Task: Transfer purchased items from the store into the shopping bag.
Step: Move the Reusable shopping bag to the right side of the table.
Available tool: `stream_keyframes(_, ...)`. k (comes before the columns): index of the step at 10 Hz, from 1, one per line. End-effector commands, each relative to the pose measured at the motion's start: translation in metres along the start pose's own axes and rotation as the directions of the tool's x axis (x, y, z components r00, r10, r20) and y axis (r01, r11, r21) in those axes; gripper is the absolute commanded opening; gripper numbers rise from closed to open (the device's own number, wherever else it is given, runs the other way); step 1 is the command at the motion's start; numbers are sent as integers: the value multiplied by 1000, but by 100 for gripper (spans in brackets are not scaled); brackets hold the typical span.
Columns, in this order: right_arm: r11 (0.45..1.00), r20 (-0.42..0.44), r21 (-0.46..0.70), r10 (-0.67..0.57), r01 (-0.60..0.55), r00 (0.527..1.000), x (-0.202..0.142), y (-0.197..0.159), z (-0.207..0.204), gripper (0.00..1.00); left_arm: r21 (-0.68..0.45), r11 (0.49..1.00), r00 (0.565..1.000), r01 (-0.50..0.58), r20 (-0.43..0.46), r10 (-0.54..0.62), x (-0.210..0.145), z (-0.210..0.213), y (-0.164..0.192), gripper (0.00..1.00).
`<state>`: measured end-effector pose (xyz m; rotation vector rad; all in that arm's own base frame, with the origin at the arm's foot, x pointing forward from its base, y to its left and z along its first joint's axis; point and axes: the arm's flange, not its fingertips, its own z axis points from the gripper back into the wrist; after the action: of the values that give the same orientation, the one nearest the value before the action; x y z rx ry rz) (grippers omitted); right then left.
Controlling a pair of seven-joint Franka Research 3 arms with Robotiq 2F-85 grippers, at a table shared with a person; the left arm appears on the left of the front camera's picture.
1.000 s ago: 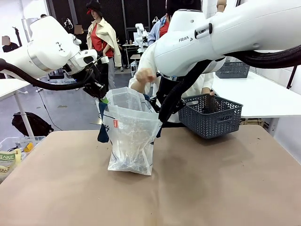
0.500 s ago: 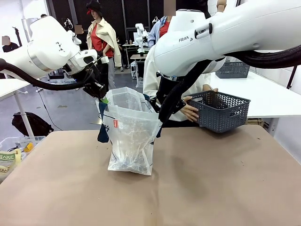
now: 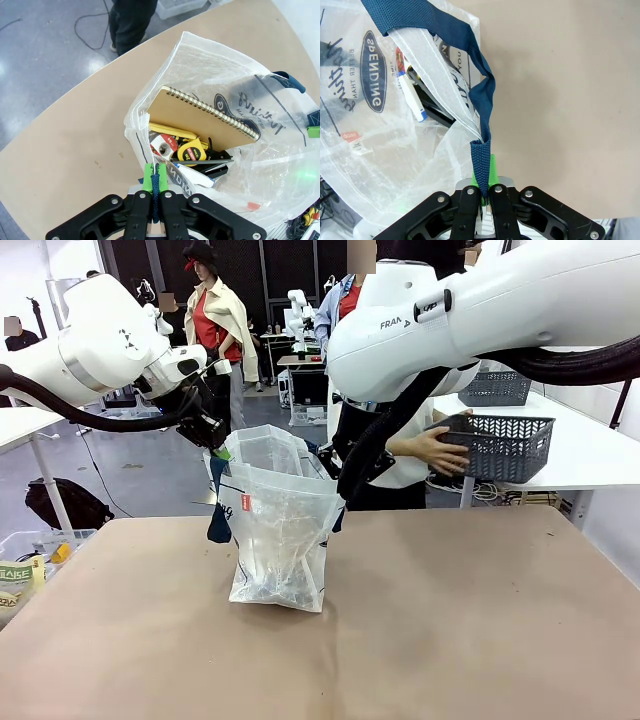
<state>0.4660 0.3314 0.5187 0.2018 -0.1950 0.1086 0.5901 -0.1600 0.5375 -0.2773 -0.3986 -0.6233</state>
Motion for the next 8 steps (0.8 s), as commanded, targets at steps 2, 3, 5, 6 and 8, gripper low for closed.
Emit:
stream_keyframes(2,1000,-1,-1,0,0,1000,0,0,0,0,5,1000,1000,1,-2,-1,0,0,1,0)
stream_keyframes(3,1000,-1,-1,0,0,1000,0,0,0,0,0,1000,1000,0,0,0,0,0,0,0)
stream_keyframes(5,997,24,13,73,-73,997,-2,6,1,0,-53,997,998,51,23,-50,-2,-4,-9,0)
stream_keyframes(6,995,35,14,95,-96,995,-1,14,2,0,-108,992,998,62,31,-59,-4,-6,-11,0)
stream_keyframes(8,979,34,-9,206,-206,978,-1,29,1,0,-181,983,999,16,41,-9,-5,-13,-9,0)
